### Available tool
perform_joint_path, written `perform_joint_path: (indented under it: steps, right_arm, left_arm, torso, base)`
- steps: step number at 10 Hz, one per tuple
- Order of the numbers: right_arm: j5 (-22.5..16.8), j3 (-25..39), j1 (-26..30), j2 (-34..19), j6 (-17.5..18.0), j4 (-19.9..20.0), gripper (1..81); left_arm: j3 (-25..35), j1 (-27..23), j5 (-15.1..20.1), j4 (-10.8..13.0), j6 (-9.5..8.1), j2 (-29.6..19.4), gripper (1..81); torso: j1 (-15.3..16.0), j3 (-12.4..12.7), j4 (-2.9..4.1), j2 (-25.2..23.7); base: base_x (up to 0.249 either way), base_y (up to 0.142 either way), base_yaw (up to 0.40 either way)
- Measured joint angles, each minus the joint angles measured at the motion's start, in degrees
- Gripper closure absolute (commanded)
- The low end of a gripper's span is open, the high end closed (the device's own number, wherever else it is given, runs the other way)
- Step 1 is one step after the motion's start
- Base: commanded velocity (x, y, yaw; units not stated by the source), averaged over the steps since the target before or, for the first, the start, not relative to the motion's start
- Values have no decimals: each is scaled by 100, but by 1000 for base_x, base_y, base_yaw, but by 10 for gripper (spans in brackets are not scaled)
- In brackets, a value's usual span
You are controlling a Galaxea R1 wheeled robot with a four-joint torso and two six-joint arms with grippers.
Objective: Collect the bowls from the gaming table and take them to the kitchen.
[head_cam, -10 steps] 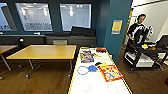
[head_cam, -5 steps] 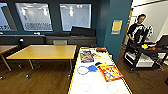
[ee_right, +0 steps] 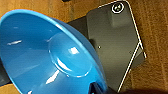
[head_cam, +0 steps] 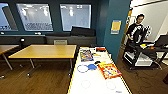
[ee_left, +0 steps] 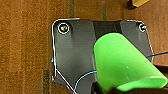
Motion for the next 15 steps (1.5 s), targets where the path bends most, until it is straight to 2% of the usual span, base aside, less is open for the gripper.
perform_joint_path:
  steps: [5, 11, 15]
  right_arm:
    - [-113, -311, 5, 44, 0, -2, 811]
    - [-363, -768, 49, 27, 0, -24, 811]
    - [-429, -873, 121, 13, 0, -24, 811]
  left_arm:
    - [-440, 5, -7, 0, 7, 212, 811]
    - [-766, 162, -16, 2, 29, 38, 811]
    - [-1061, 157, -27, 107, 50, 273, 811]
  torso:
    - [0, 0, 0, 0]
    - [-4, 0, 0, -5]
    - [-2, 0, 0, -2]
  base:
    - [-90, 0, 0]
    - [-90, 0, 0]
    - [-102, 0, 0]
